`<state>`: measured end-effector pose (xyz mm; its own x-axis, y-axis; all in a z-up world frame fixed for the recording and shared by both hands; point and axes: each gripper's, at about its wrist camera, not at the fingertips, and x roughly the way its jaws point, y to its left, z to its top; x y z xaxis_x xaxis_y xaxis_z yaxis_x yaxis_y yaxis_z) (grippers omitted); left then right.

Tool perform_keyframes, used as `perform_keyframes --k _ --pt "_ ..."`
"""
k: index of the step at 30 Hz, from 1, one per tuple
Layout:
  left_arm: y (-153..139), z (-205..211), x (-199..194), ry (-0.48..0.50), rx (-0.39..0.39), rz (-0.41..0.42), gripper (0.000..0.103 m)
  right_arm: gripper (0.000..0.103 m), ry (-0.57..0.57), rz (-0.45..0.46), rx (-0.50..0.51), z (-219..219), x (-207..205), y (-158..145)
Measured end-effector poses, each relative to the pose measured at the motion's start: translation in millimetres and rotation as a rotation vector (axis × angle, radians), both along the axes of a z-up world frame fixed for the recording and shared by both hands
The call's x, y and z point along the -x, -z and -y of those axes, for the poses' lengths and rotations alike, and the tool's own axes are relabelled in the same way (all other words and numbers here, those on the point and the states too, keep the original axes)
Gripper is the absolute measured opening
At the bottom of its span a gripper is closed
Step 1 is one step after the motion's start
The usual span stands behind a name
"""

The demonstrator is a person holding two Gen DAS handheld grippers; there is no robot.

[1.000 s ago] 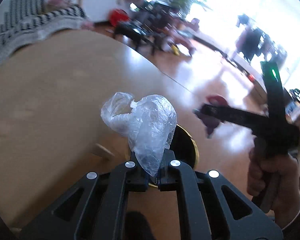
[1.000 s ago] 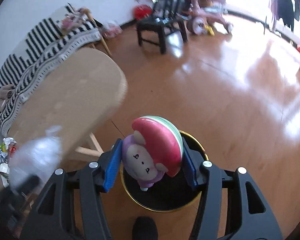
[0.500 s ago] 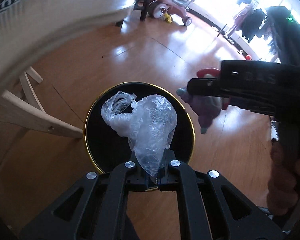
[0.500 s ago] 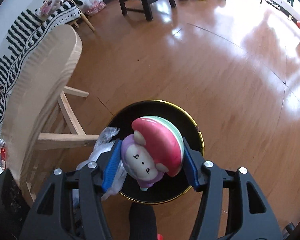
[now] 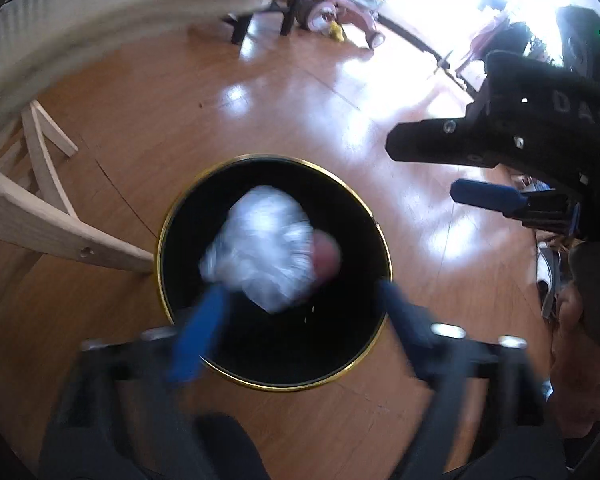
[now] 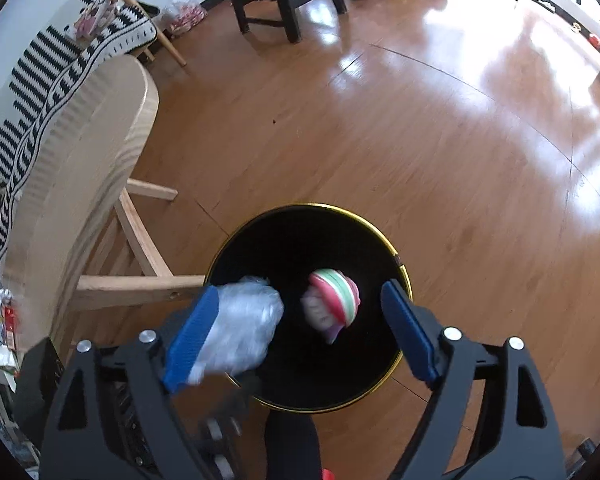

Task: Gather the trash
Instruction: 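Carry both items to the black bin and open both tools to drop them, then move both tools back over the trash pile on the table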

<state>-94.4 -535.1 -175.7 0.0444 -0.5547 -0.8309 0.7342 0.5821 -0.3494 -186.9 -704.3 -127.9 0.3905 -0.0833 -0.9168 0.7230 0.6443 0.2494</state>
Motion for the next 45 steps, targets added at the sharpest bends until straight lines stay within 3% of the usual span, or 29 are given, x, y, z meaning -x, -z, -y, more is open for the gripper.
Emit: perform_keyframes --k 6,12,17,21,27,31,33,38,45 --pt "-16.9 -13.3 8.8 0.028 0.014 -0.014 0.088 0.086 0.017 0.080 0.082 -13.3 0.6 -42.1" --pt "-65.1 -53.2 7.5 0.025 0.039 0.023 0.092 0.089 0.012 0.201 0.202 -59.1 -12.6 -100.8" --pt "-129.5 -134.0 -6.8 -0.011 0.018 0.189 0.093 0.091 -0.085 0.335 0.199 -116.5 -36.8 -138.7" --pt "-164.3 -239.0 -36.3 -0.133 -0.037 0.318 0.095 0.093 -0.177 0.395 0.198 -172.6 -68.2 -157.4" --pt "-183.8 -400.8 -74.2 -0.409 -0.072 0.410 0.096 0.093 -0.381 0.378 0.172 -276.0 -135.7 -162.1" --pt "-184.4 -483.9 -100.6 -0.575 -0.115 0.376 0.096 0.093 -0.521 0.346 0.113 -354.4 -170.0 -155.3" --pt "-185.6 -508.7 -106.1 -0.610 -0.078 0.370 0.096 0.093 -0.576 0.319 0.087 -392.8 -180.4 -148.2" --pt "-164.0 -558.3 -125.5 -0.663 -0.112 0.295 0.096 0.093 -0.694 0.279 0.136 -468.3 -181.7 -129.5" --pt "-140.0 -552.6 -150.6 -0.678 -0.144 0.243 0.096 0.093 -0.806 0.184 0.229 -518.6 -178.5 -93.4"
